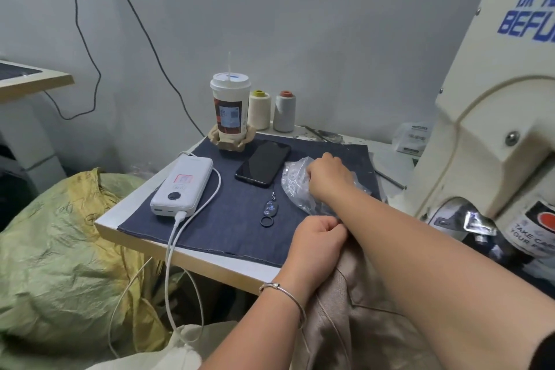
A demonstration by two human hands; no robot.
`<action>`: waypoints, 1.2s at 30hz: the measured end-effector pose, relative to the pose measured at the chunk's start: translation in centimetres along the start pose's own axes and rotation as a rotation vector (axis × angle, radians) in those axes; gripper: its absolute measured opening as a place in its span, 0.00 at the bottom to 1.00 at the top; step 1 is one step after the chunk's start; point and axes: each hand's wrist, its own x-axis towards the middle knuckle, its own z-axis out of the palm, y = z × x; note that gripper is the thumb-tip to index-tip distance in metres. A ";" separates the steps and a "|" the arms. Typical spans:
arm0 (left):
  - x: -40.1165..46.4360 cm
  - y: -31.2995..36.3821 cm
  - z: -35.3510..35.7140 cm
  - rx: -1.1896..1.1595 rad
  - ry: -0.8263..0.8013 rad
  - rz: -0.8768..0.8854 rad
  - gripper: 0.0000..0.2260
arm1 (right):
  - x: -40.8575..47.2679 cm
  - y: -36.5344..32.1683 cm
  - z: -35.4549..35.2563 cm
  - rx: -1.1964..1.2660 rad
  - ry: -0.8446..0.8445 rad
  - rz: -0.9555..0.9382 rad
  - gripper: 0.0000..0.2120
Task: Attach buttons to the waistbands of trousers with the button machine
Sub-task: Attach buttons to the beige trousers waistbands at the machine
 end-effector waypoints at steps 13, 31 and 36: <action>0.0 0.1 0.0 0.056 0.007 0.022 0.14 | 0.1 0.1 0.2 0.038 0.037 0.003 0.16; 0.0 0.2 0.0 0.104 0.021 0.025 0.14 | -0.2 0.3 0.4 0.153 0.055 0.001 0.14; 0.0 0.2 0.1 0.103 0.018 0.020 0.13 | -0.4 0.4 0.3 0.125 0.045 -0.036 0.13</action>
